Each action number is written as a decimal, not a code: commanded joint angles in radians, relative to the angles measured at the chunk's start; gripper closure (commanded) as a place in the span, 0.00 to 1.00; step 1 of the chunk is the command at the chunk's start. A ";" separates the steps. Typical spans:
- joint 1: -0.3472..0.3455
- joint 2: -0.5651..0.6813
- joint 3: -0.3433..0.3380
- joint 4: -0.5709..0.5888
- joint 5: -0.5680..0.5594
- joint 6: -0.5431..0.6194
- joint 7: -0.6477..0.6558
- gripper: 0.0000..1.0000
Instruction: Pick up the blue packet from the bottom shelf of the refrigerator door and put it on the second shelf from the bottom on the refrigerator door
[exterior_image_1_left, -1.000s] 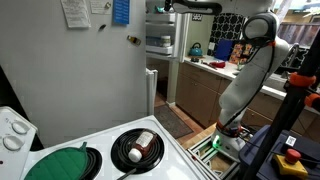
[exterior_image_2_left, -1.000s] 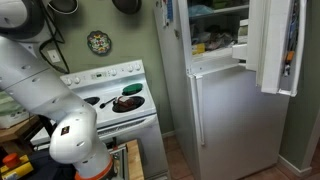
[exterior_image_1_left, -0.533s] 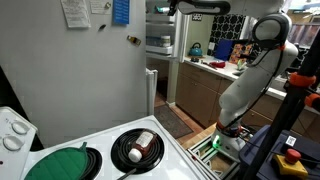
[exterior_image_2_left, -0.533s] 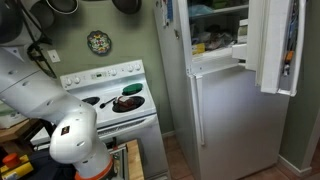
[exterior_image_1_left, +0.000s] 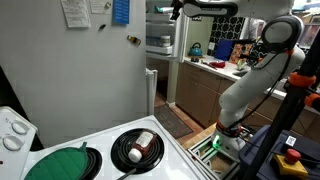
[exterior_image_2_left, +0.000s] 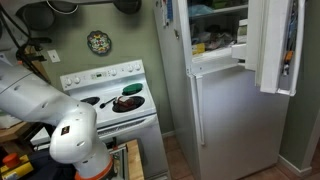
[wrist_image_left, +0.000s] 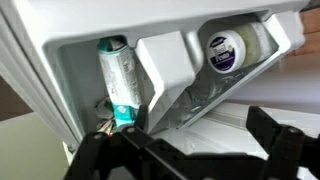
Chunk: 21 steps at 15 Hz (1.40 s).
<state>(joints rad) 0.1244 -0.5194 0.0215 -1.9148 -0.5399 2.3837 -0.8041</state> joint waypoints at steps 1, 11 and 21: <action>0.014 -0.045 -0.002 -0.019 0.106 -0.171 -0.036 0.00; 0.032 -0.075 -0.007 -0.025 0.240 -0.304 -0.060 0.00; -0.006 -0.150 -0.007 -0.092 0.118 -0.104 -0.047 0.00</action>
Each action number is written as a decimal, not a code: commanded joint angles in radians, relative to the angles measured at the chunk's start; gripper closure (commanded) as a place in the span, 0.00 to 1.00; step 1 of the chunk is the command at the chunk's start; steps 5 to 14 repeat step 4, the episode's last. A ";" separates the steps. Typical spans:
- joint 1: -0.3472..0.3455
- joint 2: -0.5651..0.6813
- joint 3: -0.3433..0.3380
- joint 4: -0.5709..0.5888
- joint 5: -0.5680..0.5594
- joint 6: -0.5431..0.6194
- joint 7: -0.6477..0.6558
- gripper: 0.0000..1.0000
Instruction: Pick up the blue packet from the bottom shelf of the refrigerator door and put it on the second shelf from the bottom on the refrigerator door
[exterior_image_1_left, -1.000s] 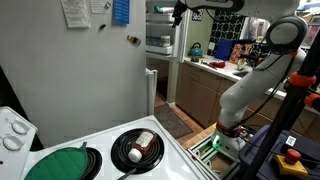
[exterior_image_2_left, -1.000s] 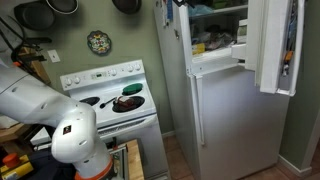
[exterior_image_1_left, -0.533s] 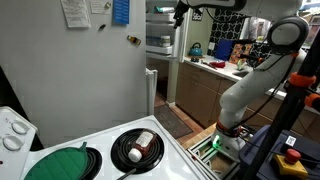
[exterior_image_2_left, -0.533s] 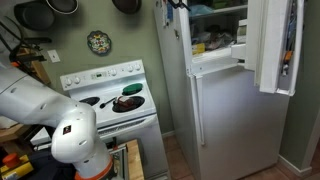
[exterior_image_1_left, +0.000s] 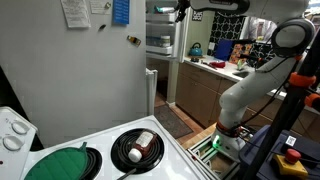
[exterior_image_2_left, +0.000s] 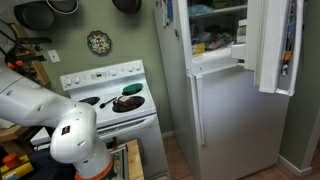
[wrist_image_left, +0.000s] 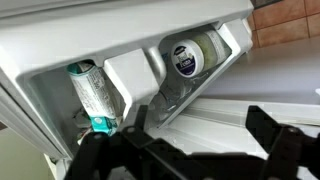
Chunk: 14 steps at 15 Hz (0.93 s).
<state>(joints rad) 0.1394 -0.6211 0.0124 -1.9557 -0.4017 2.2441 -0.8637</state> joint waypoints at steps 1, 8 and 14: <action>-0.010 -0.006 0.003 -0.002 0.000 0.007 -0.001 0.00; -0.016 -0.020 0.002 -0.009 -0.001 0.008 0.000 0.00; -0.016 -0.020 0.002 -0.009 -0.001 0.008 0.000 0.00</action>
